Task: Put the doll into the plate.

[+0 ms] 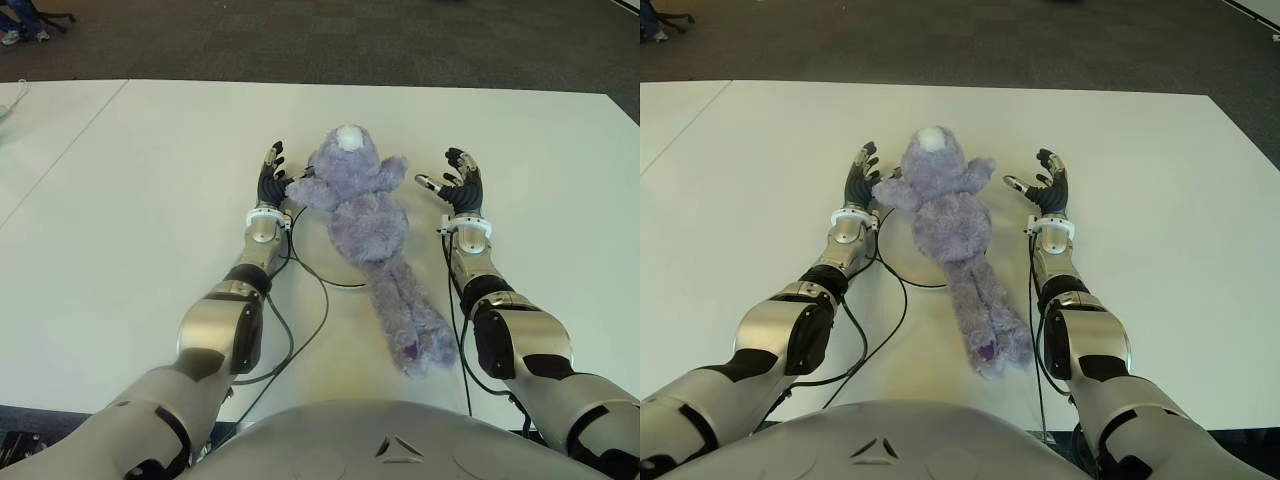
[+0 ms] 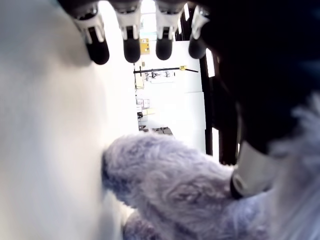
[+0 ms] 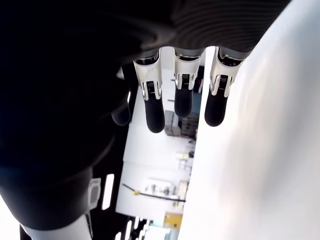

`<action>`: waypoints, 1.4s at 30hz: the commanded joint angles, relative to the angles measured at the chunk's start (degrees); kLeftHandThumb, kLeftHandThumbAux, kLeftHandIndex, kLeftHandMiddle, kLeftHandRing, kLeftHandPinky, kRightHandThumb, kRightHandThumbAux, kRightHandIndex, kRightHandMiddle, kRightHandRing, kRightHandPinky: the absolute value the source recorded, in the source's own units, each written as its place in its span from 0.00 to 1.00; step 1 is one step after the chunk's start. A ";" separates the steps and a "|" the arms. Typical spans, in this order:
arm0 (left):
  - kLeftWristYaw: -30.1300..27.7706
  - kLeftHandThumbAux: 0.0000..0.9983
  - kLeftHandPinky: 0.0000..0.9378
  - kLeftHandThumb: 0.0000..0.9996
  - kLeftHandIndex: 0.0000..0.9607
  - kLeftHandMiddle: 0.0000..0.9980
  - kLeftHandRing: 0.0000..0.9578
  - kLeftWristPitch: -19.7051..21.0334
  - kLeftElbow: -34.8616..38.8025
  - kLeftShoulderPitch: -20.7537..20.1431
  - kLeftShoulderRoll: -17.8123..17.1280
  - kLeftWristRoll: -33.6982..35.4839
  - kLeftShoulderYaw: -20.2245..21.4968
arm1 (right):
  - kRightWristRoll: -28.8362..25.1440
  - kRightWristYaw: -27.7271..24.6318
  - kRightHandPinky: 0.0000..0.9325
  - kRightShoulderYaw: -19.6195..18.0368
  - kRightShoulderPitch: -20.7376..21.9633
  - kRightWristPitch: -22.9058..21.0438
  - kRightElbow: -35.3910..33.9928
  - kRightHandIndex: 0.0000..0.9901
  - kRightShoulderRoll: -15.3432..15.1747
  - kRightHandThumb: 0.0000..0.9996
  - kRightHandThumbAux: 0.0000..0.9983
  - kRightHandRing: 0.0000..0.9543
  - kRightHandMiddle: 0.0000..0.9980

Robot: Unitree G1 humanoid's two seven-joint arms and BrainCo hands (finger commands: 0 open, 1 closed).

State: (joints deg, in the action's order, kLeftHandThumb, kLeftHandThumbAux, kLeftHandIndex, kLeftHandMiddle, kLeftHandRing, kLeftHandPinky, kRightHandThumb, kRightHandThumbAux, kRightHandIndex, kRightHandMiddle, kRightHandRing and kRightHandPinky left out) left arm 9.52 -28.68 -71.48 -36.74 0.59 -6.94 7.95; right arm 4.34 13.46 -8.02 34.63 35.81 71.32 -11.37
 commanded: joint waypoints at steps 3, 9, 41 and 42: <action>-1.30 0.73 0.13 0.00 0.04 0.08 0.09 5.97 -6.48 10.68 1.23 -0.94 -0.74 | -1.55 -3.71 0.27 -1.97 -11.82 -5.70 6.36 0.20 4.12 0.03 0.83 0.25 0.23; -1.20 0.73 0.12 0.00 0.04 0.08 0.09 6.36 -6.51 10.61 1.10 -1.08 -0.86 | -4.30 -7.15 0.27 -5.25 -11.90 -5.60 6.27 0.21 4.64 0.05 0.84 0.25 0.24; -0.02 0.73 0.12 0.00 0.04 0.09 0.10 6.79 -6.48 10.63 1.59 -1.62 -1.16 | -7.58 -11.77 0.33 -11.69 -11.53 -5.56 5.99 0.24 5.70 0.15 0.86 0.28 0.27; 0.14 0.73 0.12 0.00 0.05 0.09 0.10 6.68 -6.47 10.67 1.60 -1.73 -1.27 | -7.57 -11.75 0.33 -11.72 -11.52 -5.54 5.98 0.24 5.71 0.15 0.86 0.29 0.27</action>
State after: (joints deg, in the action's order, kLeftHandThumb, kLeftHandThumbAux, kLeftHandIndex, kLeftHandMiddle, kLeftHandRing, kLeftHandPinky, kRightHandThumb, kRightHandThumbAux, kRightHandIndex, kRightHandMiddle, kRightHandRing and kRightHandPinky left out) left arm 9.52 -28.66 -71.48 -36.70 0.55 -7.43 7.78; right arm -2.49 1.30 -18.85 34.62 35.89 70.62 -9.68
